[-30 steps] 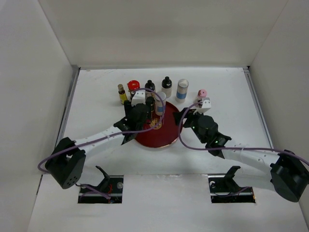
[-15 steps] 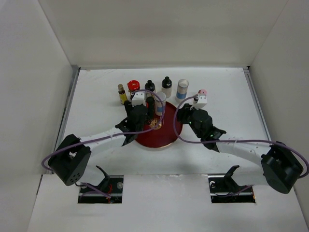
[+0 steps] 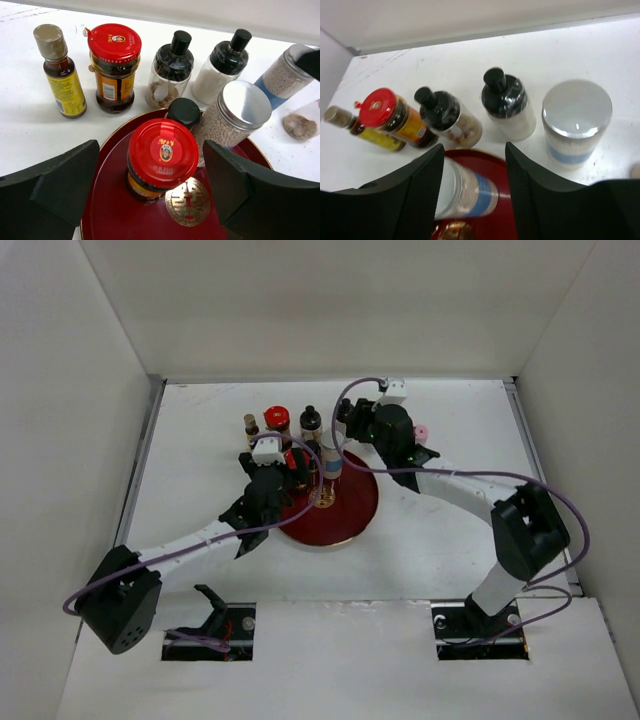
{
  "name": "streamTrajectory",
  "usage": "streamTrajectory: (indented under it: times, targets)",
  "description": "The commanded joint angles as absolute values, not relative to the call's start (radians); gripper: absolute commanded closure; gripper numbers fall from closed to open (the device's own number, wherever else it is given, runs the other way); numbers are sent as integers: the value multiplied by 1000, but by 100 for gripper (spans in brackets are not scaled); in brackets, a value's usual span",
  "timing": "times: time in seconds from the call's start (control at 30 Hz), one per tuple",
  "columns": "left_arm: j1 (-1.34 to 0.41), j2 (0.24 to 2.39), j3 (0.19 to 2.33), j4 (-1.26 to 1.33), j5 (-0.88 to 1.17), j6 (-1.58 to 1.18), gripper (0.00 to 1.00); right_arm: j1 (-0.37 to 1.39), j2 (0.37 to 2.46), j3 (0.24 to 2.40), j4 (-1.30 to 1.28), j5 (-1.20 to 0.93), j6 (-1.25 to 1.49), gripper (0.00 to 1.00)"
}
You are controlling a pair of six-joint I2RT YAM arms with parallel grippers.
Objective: Organize the condiment bottles
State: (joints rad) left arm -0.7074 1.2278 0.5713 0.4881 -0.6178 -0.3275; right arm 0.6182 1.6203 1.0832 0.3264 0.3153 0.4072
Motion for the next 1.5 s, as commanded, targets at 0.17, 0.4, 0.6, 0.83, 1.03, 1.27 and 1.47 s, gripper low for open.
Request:
streamTrajectory:
  times: [0.17,0.4,0.6,0.83,1.03,1.27,1.47]
  targets:
    - [-682,1083,485,618,-572,-385,17,594,1847,1403,180,285,318,46]
    - [-645,1072,454,630,-538,-426,17,581,1930,1491,166,334,287,40]
    - [-631,1083,452,630,-520,-446,17,565,2002,1571,129,331,253,41]
    - [-611,1103,454,637,-500,-456,17,553,2063,1634,124,330,227,43]
    - [-601,1100,449,637,-499,-462,17,548,2105,1686,135,330,215,51]
    - [-594,1104,446,637,-499,-466,17,548,2115,1707,132,342,196,67]
    - [-594,1117,443,649,-499,-466,17,553,2013,1631,271,365,195,73]
